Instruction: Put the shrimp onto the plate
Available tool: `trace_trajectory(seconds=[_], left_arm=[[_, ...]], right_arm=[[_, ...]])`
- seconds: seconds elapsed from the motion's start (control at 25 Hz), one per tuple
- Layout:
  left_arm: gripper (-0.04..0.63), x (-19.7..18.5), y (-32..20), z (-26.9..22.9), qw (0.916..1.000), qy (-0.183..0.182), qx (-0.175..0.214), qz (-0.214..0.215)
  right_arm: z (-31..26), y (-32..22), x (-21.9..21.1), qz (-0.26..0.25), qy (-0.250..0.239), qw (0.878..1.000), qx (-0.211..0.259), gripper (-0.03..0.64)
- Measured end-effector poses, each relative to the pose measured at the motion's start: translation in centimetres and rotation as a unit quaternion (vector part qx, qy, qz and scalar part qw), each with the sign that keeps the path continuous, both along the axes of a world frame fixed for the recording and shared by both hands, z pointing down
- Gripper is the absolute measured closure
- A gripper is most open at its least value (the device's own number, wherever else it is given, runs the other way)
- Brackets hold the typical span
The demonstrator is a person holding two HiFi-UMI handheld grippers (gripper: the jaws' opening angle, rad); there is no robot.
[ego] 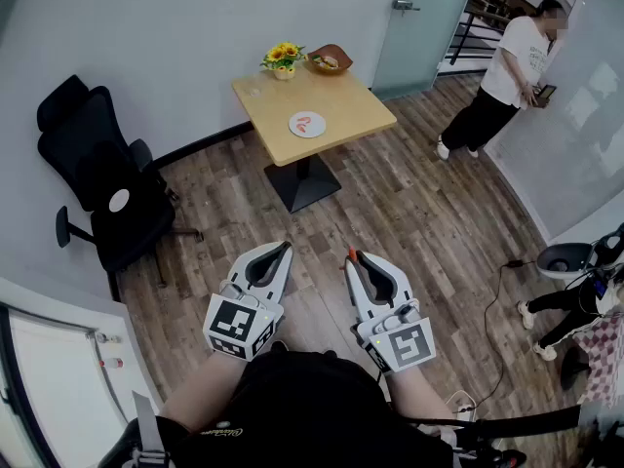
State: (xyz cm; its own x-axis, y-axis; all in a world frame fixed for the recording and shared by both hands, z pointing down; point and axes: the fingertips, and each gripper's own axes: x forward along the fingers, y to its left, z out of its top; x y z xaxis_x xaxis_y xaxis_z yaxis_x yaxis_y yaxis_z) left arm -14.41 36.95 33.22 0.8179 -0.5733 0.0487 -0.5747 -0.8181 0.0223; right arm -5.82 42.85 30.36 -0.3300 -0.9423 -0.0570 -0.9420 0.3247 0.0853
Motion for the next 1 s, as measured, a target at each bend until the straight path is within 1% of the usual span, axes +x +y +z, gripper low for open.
trace_trajectory(seconds=[0.08,0.2,0.32,0.44,0.64,0.84,1.0], left_arm=[[0.591,0.0,-0.1,-0.1,1.0000,-0.001,0.000,0.000],[0.591,0.2,-0.1,-0.2,1.0000,-0.002,0.000,0.000],[0.591,0.5,0.0,-0.2,1.0000,-0.003,-0.001,0.000],[0.591,0.8,-0.1,-0.1,1.0000,-0.005,-0.003,-0.002],[0.592,1.3,-0.4,0.3,0.9999,-0.006,-0.003,-0.010],[0.591,2.9,-0.3,0.2,0.9999,-0.008,-0.003,-0.014],[0.591,5.1,0.4,0.2,0.9998,-0.010,-0.001,-0.016]], right_arm=[[-0.2,-0.1,0.0,-0.001,0.000,1.000,0.002,0.565],[-0.9,-0.2,-0.1,-0.007,-0.006,1.000,0.018,0.565],[-0.1,-0.2,0.4,0.001,0.003,1.000,0.001,0.565],[0.1,-0.3,0.8,0.001,0.000,1.000,-0.004,0.566],[0.1,-0.4,1.5,-0.006,0.005,1.000,0.000,0.566],[0.0,-0.2,3.1,-0.011,-0.004,1.000,0.003,0.565],[0.2,0.4,5.2,-0.012,-0.001,1.000,0.003,0.565]])
